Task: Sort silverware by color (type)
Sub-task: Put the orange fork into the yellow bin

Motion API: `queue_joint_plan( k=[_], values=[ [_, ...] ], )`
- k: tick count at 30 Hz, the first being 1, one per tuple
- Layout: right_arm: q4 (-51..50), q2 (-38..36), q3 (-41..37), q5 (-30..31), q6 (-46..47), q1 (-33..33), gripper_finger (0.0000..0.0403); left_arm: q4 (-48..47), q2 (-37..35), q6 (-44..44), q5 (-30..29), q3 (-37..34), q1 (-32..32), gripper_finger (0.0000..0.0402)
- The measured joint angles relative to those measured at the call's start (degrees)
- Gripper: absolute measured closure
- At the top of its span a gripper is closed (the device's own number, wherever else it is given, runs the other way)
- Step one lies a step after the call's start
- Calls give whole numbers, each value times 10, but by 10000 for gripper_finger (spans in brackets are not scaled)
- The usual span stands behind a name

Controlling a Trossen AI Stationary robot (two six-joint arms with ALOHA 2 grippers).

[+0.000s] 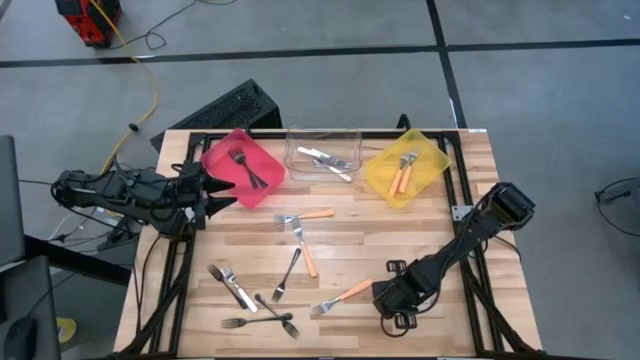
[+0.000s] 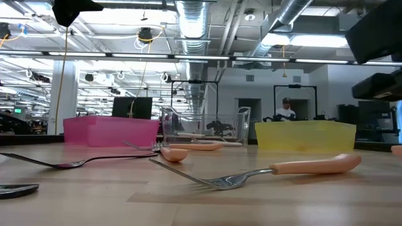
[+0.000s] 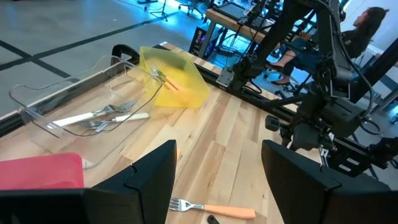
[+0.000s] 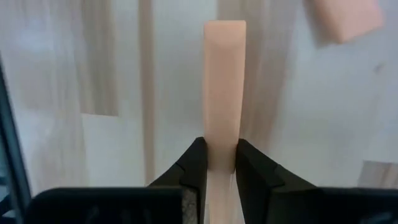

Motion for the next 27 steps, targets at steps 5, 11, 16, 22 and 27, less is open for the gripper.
queue_joint_plan(
  k=[5,11,16,22,27],
  values=[
    [-5,0,14,-10,1,0,320,0,0,0,0,0,0,182],
    [-23,-1,52,-3,-13,-3,320,0,0,0,-1,0,0,182],
    [-43,-1,81,-6,-35,-15,320,0,0,0,-3,0,0,182],
    [-80,-1,113,-10,-69,-39,320,0,0,0,-4,0,0,182],
    [-102,-2,130,-10,-94,-63,320,0,0,2,-4,0,0,182]
  ],
)
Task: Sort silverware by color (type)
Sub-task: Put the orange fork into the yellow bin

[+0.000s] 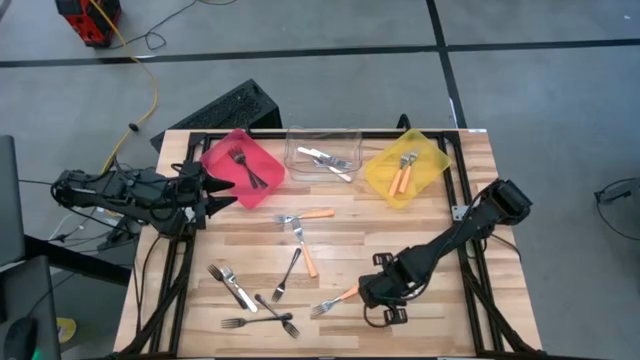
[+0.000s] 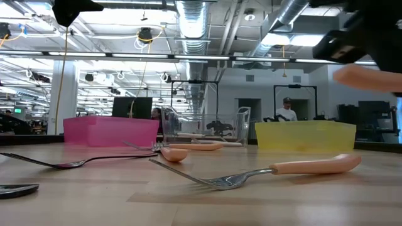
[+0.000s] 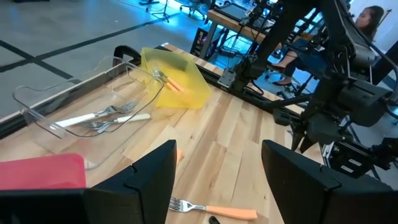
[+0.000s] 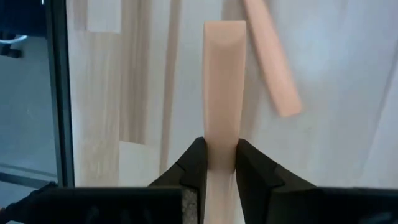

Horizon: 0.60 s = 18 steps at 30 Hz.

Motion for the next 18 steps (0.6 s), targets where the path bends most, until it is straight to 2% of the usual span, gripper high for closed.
queue_joint_plan(
  k=[6,11,15,18],
  values=[
    [-10,0,14,3,-3,-36,320,0,0,8,-15,0,0,182],
    [-23,0,41,39,8,-68,320,0,0,12,-15,0,0,182],
    [-53,-1,66,49,47,-107,320,0,0,4,-15,0,0,182],
    [-64,-1,73,61,118,-135,320,0,0,3,-18,0,0,182]
  ],
)
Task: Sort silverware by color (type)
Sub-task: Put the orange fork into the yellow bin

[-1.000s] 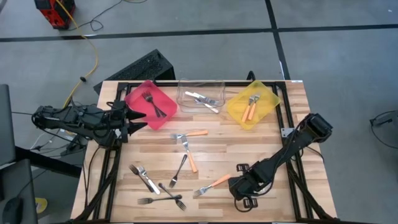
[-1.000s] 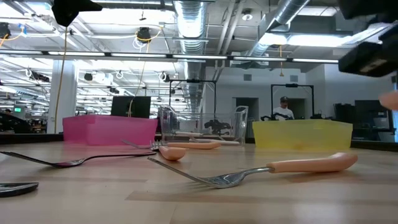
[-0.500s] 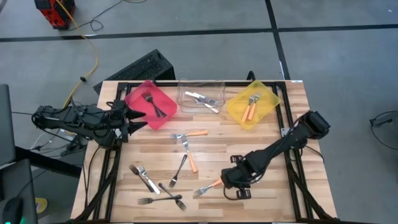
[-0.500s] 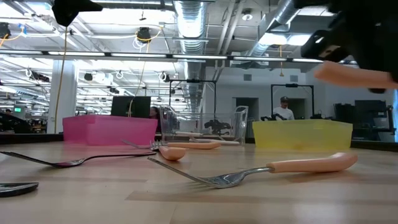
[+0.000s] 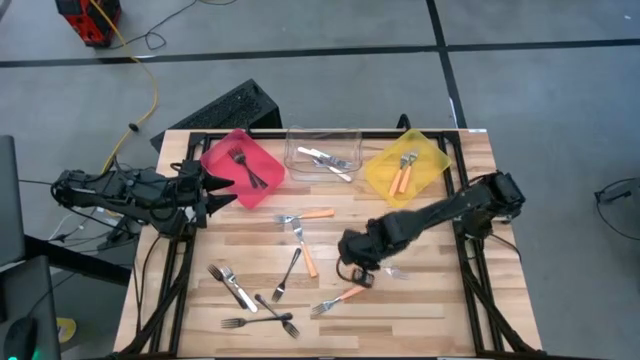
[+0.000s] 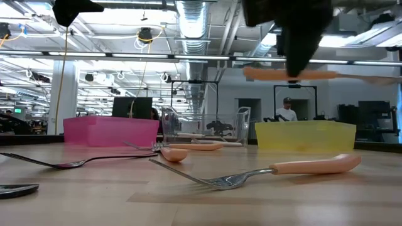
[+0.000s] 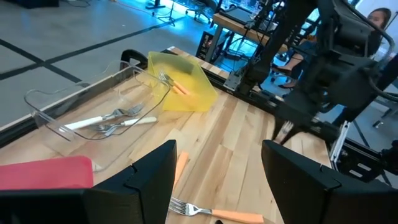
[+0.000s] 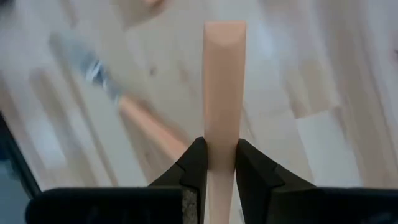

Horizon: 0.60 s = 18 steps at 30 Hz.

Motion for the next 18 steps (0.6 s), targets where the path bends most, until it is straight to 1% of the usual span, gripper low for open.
queue_joint_plan(
  k=[2,5,8,13,18],
  values=[
    [-2,0,1,-3,38,-18,320,0,0,-2,-10,0,0,182],
    [-44,0,1,-11,106,-45,320,0,0,-4,-20,0,0,182],
    [-70,0,1,1,161,-63,320,0,0,-5,-31,0,0,182],
    [-63,-12,1,11,192,-89,320,0,0,-8,-39,0,0,182],
    [-66,-27,0,39,197,-126,320,0,0,-10,-39,0,0,182]
  ],
)
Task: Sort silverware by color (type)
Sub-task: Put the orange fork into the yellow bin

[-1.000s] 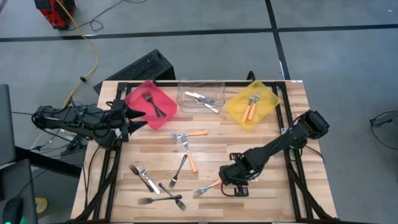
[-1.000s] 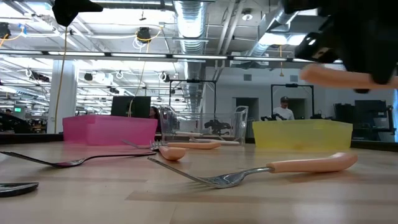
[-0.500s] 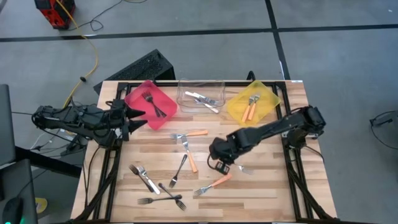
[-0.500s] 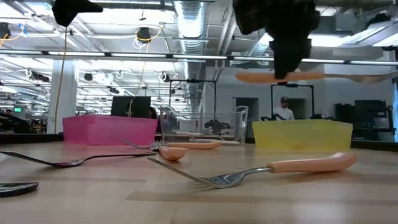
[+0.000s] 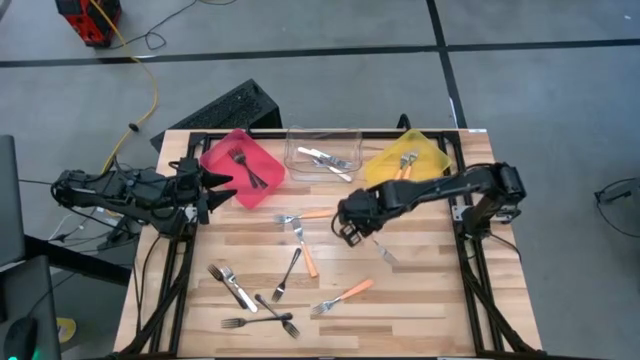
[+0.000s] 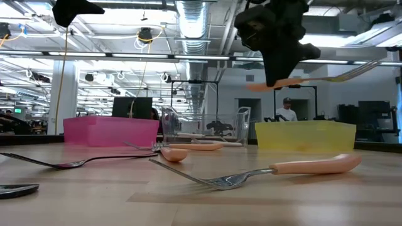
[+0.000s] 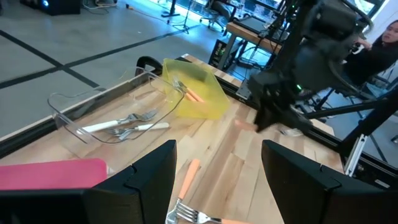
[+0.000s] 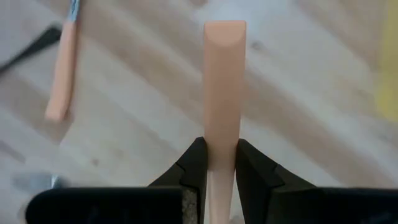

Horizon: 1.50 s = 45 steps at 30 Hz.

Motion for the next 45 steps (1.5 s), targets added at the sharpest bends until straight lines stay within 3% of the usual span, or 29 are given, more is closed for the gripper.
queue_joint_plan(
  k=[17,31,45],
  values=[
    [-86,-118,0,72,-90,-188,319,0,0,0,0,0,0,182],
    [-112,-180,-5,96,-155,-353,319,0,0,3,-2,0,0,182],
    [38,-286,-197,52,-104,-438,318,-1,0,4,-18,0,0,182]
  ],
)
